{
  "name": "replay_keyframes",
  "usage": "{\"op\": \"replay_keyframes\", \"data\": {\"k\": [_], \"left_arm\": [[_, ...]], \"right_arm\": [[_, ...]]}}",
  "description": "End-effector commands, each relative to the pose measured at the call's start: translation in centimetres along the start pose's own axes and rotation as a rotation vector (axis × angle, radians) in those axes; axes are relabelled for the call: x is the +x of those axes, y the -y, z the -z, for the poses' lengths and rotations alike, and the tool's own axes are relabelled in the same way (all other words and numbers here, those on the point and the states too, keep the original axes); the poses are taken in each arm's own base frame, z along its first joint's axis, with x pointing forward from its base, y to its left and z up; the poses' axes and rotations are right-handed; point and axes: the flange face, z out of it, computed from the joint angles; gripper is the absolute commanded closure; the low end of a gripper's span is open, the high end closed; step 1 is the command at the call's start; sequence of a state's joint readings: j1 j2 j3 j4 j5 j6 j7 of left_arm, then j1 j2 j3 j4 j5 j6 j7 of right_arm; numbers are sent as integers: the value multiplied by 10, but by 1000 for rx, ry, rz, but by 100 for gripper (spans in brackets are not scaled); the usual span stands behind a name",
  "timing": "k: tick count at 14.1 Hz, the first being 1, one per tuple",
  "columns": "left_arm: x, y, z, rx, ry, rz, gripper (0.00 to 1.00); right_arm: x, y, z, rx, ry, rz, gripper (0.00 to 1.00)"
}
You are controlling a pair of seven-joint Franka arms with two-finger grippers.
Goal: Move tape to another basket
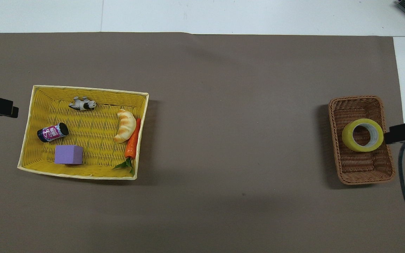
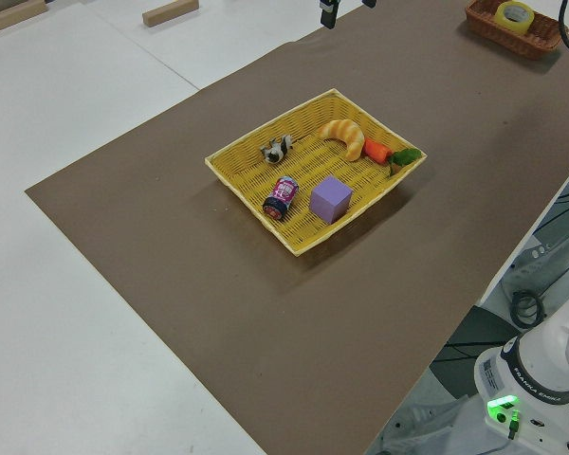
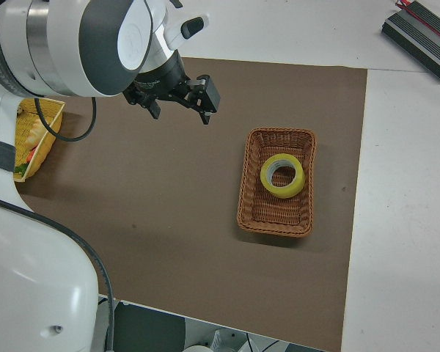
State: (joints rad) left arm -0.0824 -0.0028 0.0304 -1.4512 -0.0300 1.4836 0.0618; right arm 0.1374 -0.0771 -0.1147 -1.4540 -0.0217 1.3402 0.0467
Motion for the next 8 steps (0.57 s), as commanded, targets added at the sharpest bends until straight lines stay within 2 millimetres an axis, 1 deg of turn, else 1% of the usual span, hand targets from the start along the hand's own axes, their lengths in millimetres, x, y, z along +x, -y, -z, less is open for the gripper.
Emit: {"op": "replay_keyframes", "data": {"k": [1, 3, 5, 8], "left_arm": [[-4, 3, 0, 12, 10, -11, 0], [-4, 3, 0, 12, 10, -9, 0], [-4, 3, 0, 12, 11, -11, 0], [-4, 3, 0, 12, 11, -9, 0]], "right_arm": [[1, -4, 4, -11, -26, 21, 0], [2, -3, 5, -11, -31, 10, 0], [2, -5, 7, 40, -39, -26, 0], [0, -8, 14, 37, -78, -25, 0]]}}
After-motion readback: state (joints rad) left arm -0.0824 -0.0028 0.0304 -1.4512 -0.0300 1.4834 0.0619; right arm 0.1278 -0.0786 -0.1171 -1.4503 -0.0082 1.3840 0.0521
